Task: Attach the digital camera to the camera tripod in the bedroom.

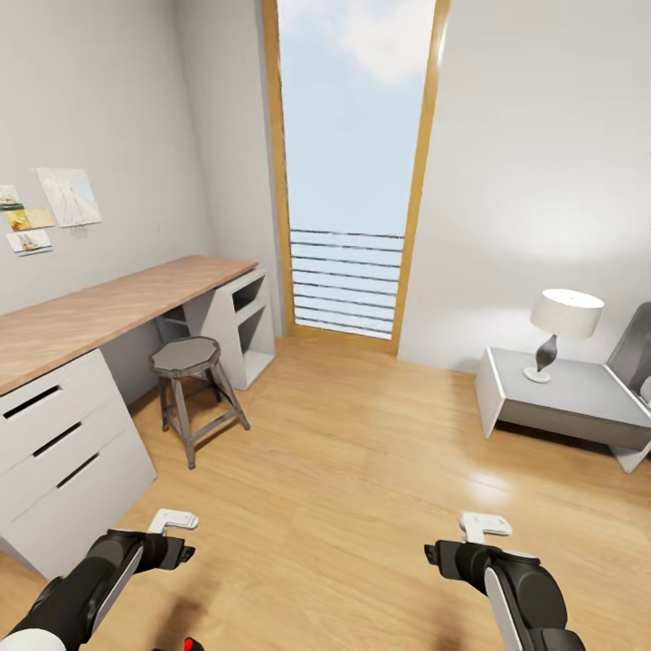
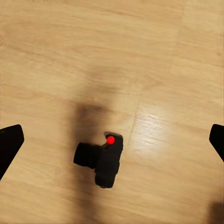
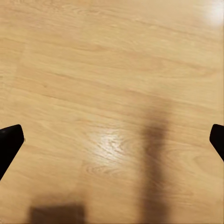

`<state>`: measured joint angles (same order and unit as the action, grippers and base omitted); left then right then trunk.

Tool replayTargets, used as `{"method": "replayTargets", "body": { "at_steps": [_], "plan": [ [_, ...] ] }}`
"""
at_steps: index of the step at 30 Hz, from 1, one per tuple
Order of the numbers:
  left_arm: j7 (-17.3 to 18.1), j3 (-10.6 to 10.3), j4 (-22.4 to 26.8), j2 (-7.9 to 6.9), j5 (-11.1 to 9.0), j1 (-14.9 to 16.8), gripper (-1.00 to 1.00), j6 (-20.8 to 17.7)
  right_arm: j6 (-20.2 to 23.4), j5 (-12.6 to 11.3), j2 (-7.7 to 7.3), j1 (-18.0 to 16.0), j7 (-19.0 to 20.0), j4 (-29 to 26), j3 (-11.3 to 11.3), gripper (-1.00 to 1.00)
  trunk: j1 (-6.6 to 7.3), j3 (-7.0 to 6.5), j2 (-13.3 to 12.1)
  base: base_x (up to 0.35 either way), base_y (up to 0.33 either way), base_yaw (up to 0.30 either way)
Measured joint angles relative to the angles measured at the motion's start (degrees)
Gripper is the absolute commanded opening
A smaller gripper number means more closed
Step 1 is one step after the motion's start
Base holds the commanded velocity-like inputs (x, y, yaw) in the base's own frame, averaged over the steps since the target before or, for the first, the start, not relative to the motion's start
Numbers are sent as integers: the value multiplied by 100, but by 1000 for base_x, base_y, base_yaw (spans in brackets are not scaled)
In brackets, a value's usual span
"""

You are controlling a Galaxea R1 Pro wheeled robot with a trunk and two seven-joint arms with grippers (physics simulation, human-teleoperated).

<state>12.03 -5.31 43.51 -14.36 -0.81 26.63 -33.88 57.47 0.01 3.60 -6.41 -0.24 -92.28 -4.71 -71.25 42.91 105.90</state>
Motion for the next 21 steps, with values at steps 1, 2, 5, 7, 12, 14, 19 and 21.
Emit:
{"method": "replayTargets", "body": {
  "at_steps": [1,2,5,7,12,14,19,21],
  "plan": [
    [0,0,0,0,-1,0,100,0,0,1,0,0,0,0,0,100,0,0,0,0,8,-1],
    [11,18,0,-19,-16,-3,100,4,1,-5,17,-30,0,-1,9,100,0,0,0,0,7,-1],
    [25,29,-1,-37,-28,-6,100,16,3,-5,30,-77,0,-2,16,100,-65,53,119,0,5,-1],
    [67,29,-4,-49,-18,-5,100,49,11,-6,40,-164,0,-3,22,100,-109,89,199,0,3,-1],
    [137,10,-6,-37,11,-4,100,179,100,-14,50,-445,5,-4,24,100,-219,179,400,0,2,0],
    [155,4,-9,-39,19,-4,100,232,198,-19,52,-591,7,-4,26,100,-263,215,480,0,0,0],
    [175,-2,-43,-57,29,-3,100,375,229,-89,53,-911,12,-4,25,100,-373,305,680,0,0,0],
    [180,-4,-67,-62,24,-3,100,509,229,-179,51,-1056,14,-4,22,100,-417,340,761,0,0,0]
  ]
}}
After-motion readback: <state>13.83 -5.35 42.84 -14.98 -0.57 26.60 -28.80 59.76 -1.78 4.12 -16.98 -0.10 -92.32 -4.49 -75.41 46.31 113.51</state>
